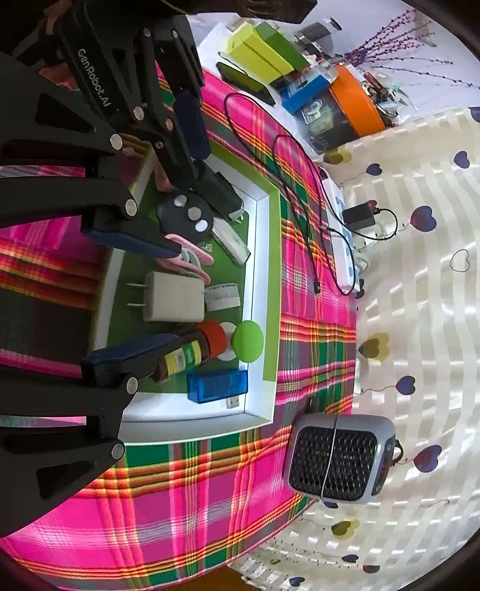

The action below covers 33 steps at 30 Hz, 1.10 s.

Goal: Organize rigid objects
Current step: 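Withdraw both open tools up and away from the box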

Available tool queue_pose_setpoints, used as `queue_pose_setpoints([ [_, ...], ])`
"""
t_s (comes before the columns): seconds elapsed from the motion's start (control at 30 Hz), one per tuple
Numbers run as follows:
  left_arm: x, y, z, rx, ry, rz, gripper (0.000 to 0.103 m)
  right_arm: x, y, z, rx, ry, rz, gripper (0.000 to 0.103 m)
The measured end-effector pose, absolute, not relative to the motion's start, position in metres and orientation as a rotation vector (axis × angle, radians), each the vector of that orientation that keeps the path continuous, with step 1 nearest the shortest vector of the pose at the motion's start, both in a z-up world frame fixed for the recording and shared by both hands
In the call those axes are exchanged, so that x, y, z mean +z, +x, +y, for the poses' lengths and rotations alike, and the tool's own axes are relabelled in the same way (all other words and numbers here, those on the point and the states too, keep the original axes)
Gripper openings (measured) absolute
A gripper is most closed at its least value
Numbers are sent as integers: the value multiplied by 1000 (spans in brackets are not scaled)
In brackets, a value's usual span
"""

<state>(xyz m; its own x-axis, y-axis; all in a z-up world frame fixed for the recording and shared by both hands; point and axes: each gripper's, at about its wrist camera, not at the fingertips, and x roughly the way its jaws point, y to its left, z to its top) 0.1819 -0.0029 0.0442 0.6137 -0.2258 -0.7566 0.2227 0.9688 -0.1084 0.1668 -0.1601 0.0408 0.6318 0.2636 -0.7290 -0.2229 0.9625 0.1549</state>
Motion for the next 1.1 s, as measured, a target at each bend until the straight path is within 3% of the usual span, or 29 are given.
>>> queue_pose_setpoints([
  [1.1, 22, 97, -25, -180, 68, 884, 37, 23, 101, -170, 174, 31, 880, 44],
])
